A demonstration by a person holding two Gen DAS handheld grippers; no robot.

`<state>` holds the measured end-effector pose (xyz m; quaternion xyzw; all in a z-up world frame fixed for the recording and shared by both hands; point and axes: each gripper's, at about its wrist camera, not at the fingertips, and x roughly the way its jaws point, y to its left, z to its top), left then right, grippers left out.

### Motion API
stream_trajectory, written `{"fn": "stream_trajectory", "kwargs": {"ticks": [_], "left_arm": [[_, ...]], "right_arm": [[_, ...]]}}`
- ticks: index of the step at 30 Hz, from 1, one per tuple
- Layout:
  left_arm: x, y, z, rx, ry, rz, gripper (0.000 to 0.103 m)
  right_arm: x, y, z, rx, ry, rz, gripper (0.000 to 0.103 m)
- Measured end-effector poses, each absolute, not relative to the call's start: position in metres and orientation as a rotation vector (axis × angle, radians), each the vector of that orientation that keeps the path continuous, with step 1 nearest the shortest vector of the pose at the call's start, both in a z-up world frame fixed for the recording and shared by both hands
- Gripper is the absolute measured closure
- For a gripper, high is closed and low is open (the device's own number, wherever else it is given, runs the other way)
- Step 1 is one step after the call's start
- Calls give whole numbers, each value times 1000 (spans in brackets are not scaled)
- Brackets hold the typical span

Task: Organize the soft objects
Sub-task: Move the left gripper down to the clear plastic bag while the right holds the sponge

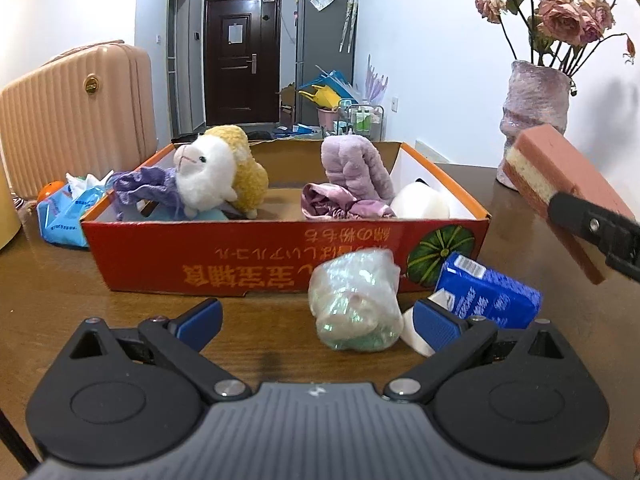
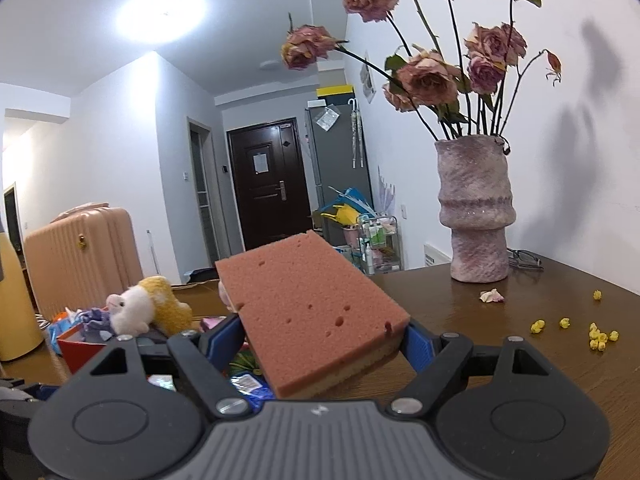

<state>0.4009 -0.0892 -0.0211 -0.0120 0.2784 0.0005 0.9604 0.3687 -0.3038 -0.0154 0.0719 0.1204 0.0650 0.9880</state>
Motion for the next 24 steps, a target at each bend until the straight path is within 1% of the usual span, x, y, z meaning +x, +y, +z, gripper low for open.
{"fn": "stream_trajectory", "kwargs": {"ticks": [14,18,19,21,22,23,24], "left_arm": [[443,-96,-36,22,631,5,0],[450,-91,-39,0,647,-11,0],[451,-90,-39,-5,649,-18,2],[451,-89,-39,-16,651,-32,14],[451,-88,-39,-19,656,-40,26],[452,-88,-40,-21,665,-52,42],[453,-88,-41,-23,675,-63,50]], "right_arm": [[382,-307,-20,112,231,115,21],[382,-306,-22,113,238,119,21],[382,-306,-22,114,240,120,21],[381,-306,-22,115,239,122,21],[381,-306,-22,114,239,123,21],[381,-306,-22,112,238,123,21],[381,-305,-22,110,238,123,21]]}}
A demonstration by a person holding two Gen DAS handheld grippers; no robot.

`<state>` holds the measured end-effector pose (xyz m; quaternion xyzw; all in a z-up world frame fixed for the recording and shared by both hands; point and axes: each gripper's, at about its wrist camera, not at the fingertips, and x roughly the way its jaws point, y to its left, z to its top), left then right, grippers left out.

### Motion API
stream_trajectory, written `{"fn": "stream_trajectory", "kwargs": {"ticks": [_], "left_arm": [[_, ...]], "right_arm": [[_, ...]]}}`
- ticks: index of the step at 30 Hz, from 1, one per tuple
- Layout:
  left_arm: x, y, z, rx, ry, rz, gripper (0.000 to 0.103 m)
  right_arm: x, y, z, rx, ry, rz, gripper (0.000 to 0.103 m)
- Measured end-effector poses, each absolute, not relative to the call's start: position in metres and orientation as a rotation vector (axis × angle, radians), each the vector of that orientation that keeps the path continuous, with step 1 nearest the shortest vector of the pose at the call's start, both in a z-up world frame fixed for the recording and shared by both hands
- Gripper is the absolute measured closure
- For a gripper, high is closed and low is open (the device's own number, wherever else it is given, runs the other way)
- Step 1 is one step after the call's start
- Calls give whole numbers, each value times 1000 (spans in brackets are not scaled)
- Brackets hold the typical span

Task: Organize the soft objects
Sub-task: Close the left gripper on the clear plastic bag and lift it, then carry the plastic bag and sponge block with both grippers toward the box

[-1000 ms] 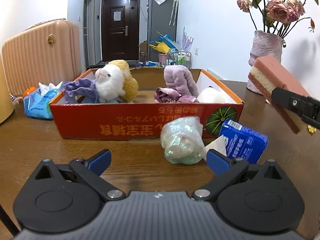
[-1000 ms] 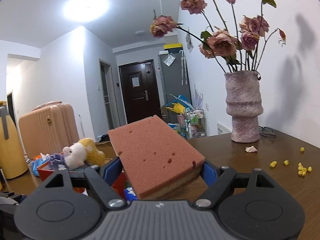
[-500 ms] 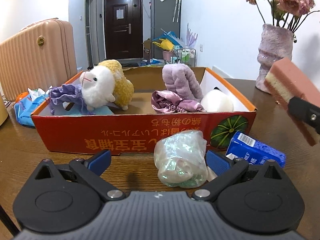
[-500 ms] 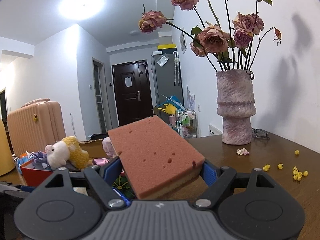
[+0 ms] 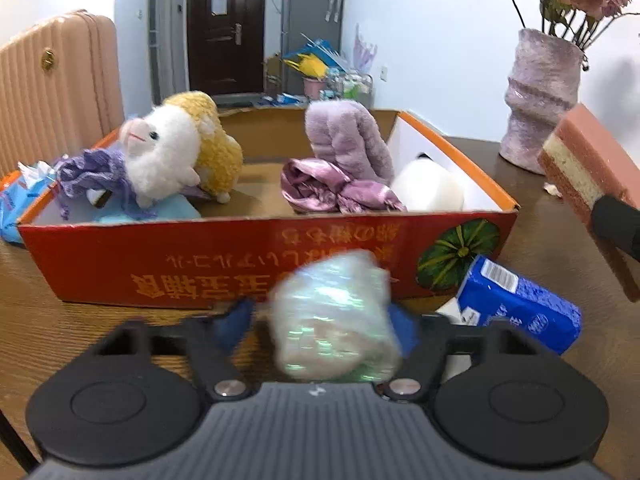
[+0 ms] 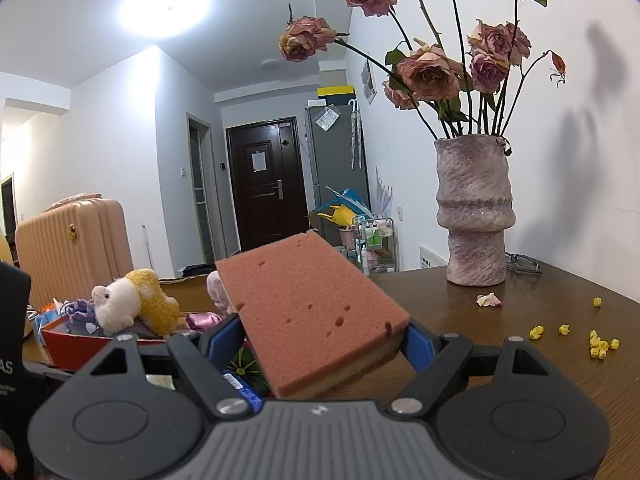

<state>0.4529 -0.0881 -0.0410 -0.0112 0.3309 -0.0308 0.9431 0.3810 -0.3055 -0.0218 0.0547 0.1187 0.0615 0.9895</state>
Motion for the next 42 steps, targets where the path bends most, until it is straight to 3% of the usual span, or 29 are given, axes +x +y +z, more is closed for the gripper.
{"fn": "stream_trajectory", "kwargs": {"ticks": [1,3,42], "left_arm": [[453,-88,-42,-25,683,-70,56],[451,-88,-41,-22,669,-68,58],[383,-21,22,-148,371,62,59]], "right_arm": [[381,-305,-22,108,238,123,21],[381,-305,-22,107,236,123,21],[360,-224,-13,94,116,126,21]]}}
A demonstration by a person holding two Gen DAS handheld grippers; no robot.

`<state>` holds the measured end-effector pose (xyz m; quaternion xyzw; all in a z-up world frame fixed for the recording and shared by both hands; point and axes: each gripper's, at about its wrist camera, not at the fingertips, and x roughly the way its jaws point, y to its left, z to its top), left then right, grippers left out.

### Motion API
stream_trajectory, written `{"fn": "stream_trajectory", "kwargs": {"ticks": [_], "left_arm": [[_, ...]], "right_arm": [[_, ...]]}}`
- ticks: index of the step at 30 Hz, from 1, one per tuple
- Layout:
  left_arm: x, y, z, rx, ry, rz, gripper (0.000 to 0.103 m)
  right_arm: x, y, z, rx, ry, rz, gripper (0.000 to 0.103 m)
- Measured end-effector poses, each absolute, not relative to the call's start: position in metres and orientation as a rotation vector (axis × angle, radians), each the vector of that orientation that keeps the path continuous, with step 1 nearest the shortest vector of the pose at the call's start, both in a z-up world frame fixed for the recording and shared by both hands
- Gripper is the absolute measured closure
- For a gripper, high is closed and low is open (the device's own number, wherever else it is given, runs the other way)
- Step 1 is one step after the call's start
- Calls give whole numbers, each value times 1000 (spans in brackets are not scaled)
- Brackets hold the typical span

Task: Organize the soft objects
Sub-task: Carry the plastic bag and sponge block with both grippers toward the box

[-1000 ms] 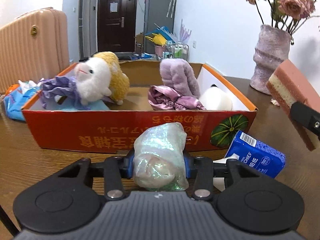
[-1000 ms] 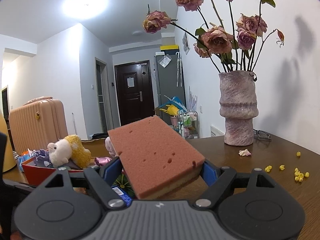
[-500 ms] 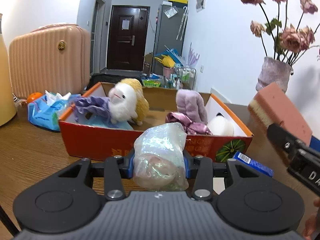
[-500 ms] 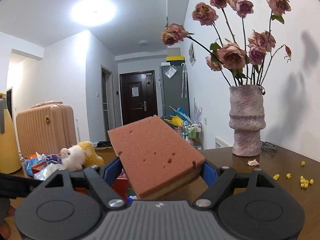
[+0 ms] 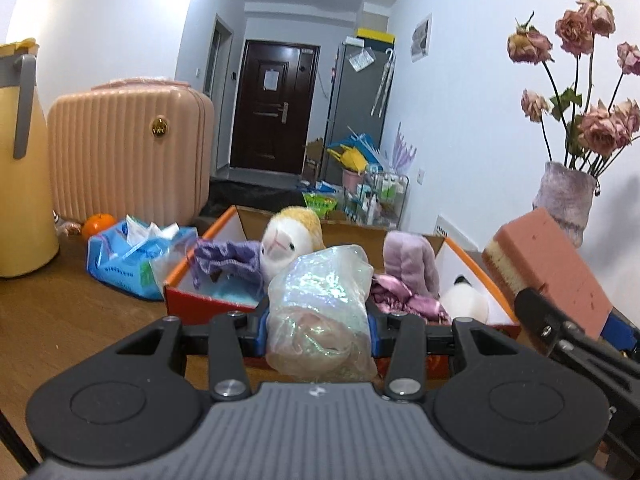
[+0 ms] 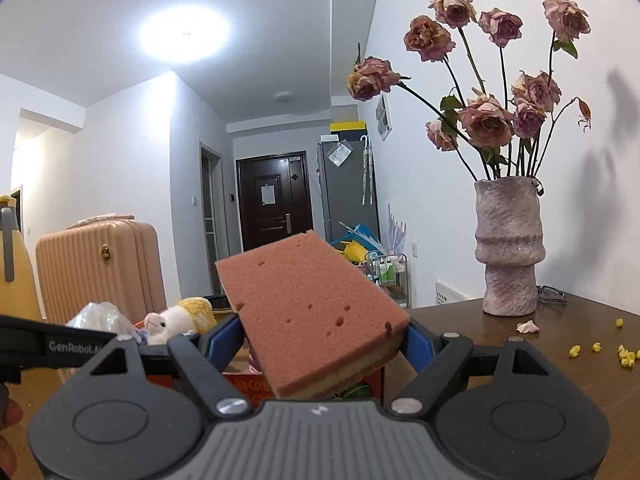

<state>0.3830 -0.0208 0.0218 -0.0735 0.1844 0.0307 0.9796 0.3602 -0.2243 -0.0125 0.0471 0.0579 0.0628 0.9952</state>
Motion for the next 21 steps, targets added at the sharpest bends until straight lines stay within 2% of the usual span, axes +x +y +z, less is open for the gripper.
{"fn": "stream_trajectory", "kwargs": {"ticks": [21], "left_arm": [[429,11,30,-157,312,108,59]], "right_arm": [[406,-179,-7,118,121,133,21]]}}
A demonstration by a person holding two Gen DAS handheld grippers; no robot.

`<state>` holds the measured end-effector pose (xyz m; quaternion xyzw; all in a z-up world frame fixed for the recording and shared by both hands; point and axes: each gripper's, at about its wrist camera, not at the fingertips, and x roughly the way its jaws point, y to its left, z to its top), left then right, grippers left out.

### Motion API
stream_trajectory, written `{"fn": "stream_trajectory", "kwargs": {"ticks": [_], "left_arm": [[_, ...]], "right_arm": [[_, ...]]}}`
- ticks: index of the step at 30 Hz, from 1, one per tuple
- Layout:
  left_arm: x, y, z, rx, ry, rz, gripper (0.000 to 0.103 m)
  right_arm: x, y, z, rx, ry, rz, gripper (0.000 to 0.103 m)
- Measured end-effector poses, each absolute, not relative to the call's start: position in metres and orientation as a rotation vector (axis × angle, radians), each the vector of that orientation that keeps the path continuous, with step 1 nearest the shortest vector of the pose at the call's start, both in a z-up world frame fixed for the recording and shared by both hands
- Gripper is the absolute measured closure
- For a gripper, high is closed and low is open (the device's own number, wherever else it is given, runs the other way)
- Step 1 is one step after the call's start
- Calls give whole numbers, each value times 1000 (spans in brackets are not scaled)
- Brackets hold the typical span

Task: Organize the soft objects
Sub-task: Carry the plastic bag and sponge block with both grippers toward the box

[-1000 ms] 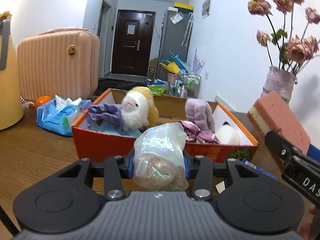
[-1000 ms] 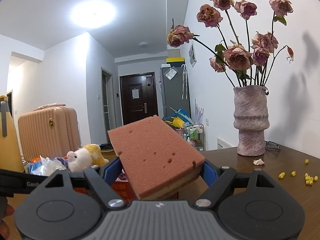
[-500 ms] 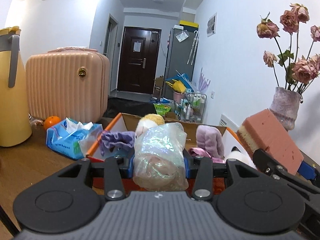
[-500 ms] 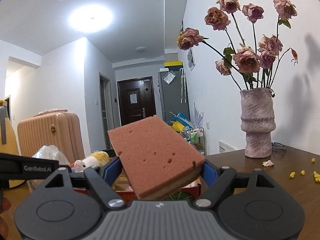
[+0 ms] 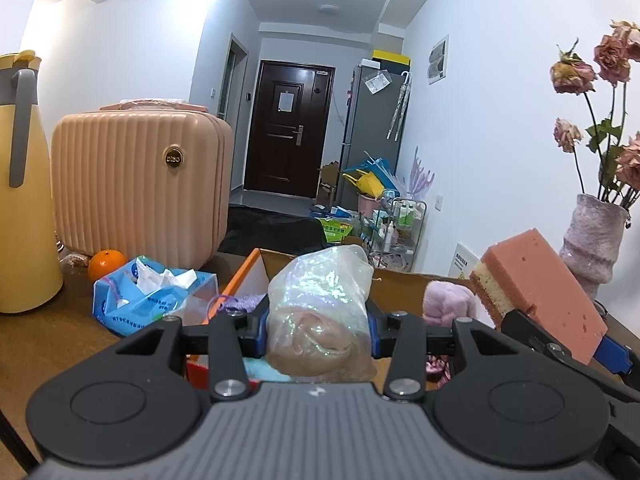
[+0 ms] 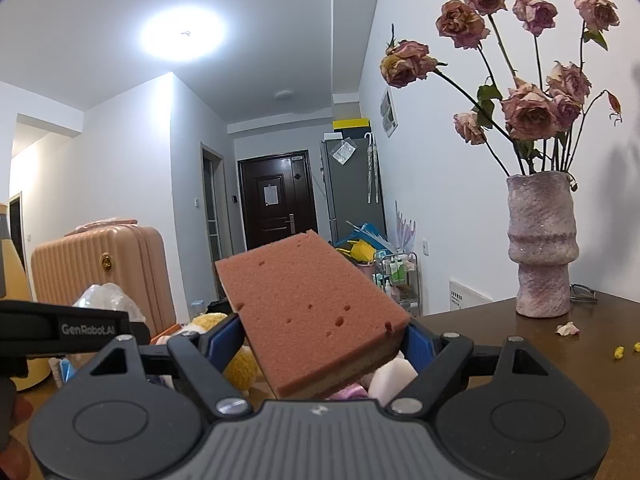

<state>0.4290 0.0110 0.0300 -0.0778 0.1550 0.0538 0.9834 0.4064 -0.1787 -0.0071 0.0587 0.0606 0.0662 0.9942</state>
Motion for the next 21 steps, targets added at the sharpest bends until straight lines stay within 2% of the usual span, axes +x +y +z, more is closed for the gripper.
{"fn": "stream_trajectory", "kwargs": {"ticks": [21], "left_arm": [[484,13,27,-117,305,77,59]], "right_arm": [[465,-156,-12,92,176,104,21]]}}
